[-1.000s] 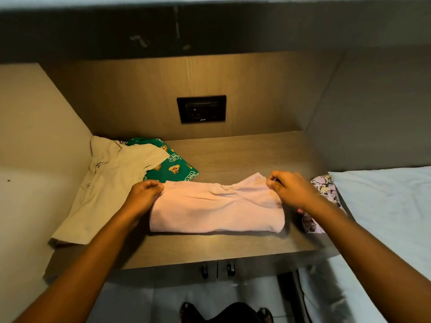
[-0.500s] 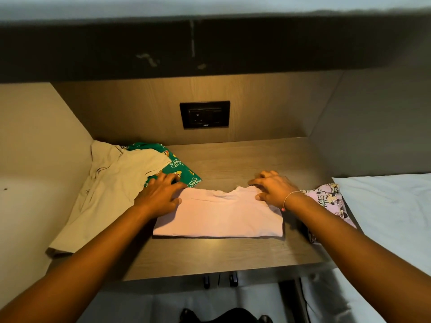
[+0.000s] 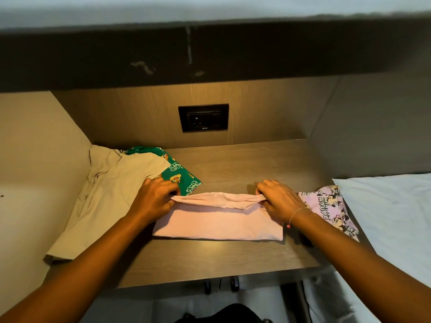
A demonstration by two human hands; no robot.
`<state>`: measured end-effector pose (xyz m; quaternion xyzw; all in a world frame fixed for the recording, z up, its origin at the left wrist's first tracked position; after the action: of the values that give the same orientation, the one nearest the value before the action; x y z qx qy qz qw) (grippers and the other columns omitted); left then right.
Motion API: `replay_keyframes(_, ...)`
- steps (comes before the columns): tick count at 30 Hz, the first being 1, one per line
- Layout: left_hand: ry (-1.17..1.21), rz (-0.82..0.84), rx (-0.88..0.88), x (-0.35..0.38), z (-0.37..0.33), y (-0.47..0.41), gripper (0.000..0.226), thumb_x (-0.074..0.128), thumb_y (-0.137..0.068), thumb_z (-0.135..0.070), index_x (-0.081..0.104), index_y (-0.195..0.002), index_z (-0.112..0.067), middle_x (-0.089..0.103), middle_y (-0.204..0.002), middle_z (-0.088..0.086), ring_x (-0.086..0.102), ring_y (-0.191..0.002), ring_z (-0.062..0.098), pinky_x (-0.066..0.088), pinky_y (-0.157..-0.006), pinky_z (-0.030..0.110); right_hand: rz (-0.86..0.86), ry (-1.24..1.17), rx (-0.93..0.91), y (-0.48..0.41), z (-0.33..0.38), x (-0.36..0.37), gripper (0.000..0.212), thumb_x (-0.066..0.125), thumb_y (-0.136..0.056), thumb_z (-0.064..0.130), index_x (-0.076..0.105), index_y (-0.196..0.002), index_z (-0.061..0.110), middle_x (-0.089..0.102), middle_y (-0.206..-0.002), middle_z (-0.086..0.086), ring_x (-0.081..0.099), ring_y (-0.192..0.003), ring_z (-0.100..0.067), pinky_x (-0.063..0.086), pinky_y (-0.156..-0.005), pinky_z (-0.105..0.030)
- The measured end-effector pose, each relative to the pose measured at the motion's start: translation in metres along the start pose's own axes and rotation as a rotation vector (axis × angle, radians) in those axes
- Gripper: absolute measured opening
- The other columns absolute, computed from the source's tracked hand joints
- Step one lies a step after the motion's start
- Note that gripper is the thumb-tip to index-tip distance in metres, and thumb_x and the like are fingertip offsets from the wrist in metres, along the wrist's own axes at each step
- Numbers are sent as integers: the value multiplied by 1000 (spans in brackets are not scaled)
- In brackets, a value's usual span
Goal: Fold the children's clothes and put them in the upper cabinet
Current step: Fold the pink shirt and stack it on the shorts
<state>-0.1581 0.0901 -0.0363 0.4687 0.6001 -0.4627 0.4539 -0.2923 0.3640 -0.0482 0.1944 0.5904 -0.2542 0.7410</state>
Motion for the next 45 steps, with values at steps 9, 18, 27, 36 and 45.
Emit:
replay_keyframes(9, 53, 184, 19, 17, 3, 47, 31, 50, -84, -37, 71, -105, -30, 66, -114, -9, 53, -106, 11, 41, -94, 36, 94, 68, -77, 53, 20, 3, 30, 51, -73, 37, 62, -101, 30, 58, -105, 5, 50, -98, -17, 39, -80, -33)
replay_keyframes(18, -67, 215, -200, 25, 30, 33, 23, 62, -89, -42, 61, -110, -32, 54, -108, -6, 50, -98, 12, 43, -75, 24, 145, -18, 131, 26, 1, 10, 22, 55, -91, 39, 63, -111, 34, 63, -116, 8, 51, -111, -17, 44, -92, -36)
replay_keyframes(27, 67, 144, -264, 2, -31, -94, 17, 66, -85, -33, 64, -102, -31, 66, -97, 1, 60, -84, 22, 48, -65, 32, -140, -201, 450, 105, -8, 9, 8, 67, -83, 30, 64, -90, 32, 67, -92, 10, 58, -80, -10, 44, -64, -23)
replay_keyframes(36, 254, 186, -242, 67, -119, -173, 27, 65, -80, -21, 67, -107, -23, 68, -111, 13, 63, -100, 35, 53, -82, 40, -142, -277, 526, 133, 28, 24, 20, 61, -86, 40, 68, -101, 31, 70, -97, 10, 60, -88, -9, 50, -75, -25)
replay_keyframes(45, 494, 153, 193, 36, -151, -3, 49, 51, -80, -42, 54, -127, -31, 56, -129, -2, 44, -121, 13, 39, -100, 38, 1, -154, 58, 167, 38, 35, 70, 55, -81, 65, 33, -143, 41, 40, -146, 14, 40, -124, -10, 41, -99, -31)
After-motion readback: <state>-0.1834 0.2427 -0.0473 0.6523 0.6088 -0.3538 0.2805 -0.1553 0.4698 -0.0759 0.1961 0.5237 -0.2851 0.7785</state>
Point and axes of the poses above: each hand's wrist, its own y-axis away from the middle knuckle, its own x-axis out of the palm, z = x × y, the point moved 8 cm from there along -y, towards the middle knuckle
